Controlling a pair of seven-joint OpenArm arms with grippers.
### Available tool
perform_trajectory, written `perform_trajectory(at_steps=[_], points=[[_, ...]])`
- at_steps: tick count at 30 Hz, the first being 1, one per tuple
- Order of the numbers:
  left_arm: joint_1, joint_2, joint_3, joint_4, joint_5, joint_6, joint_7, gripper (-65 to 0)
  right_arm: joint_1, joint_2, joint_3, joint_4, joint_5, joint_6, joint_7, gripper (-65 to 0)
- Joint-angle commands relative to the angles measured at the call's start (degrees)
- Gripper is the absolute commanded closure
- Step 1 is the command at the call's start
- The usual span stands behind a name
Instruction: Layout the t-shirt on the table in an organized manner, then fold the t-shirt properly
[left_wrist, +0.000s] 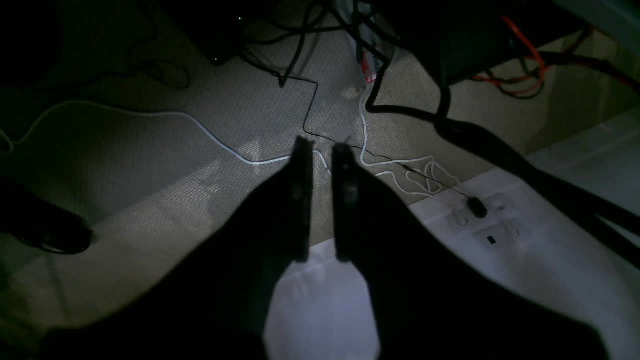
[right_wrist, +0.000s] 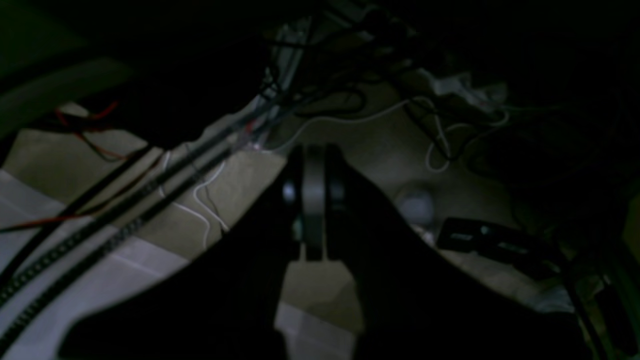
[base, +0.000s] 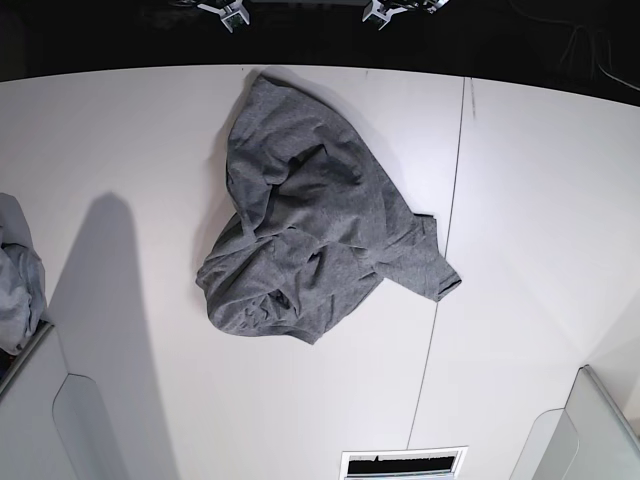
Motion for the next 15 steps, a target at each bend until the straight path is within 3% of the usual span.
perform_trajectory(at_steps=[1, 11, 15], points=[[0.31, 0.26, -0.04, 0.52, -0.09, -0.57, 0.39, -10.1, -0.20, 0.15, 0.11, 0.50, 0.11, 0.66, 0.44, 0.0], [6.56, -1.40, -0.04, 9.70, -0.09, -0.55, 0.42, -10.1, -5.16, 3.02, 0.11, 7.63, 0.09, 0.79, 0.42, 0.0], [11.17, -3.58, -0.09, 17.07, -0.09, -0.55, 0.39, -10.1, -9.86, 5.77, 0.11, 14.10, 0.11, 3.28, 0.42, 0.0]])
